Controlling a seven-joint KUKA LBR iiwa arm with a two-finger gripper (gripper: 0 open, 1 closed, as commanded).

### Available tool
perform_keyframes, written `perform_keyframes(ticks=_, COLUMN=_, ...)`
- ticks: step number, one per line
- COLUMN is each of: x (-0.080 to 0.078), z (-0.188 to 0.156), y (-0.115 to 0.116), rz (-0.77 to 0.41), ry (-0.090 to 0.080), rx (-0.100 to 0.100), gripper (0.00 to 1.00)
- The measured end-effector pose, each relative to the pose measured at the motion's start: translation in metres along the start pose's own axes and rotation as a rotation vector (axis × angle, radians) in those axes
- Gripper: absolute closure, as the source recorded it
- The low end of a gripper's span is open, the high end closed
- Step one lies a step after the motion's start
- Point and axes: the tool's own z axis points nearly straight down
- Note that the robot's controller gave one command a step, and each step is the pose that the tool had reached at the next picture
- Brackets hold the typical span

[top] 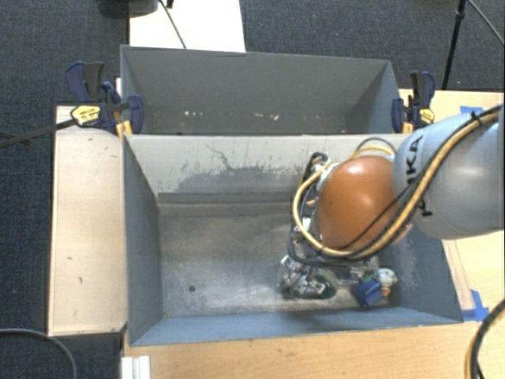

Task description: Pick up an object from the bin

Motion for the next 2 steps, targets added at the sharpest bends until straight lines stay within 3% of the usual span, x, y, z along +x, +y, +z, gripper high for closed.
perform_keyframes(ticks=1, x=0.000, z=0.000, y=-0.001, rz=0.004, ry=0.000, rx=0.001, gripper=0.00)
perform_keyframes(ticks=2, x=0.035, z=0.001, y=-0.049, rz=0.052, ry=-0.002, rx=0.004, gripper=0.00)
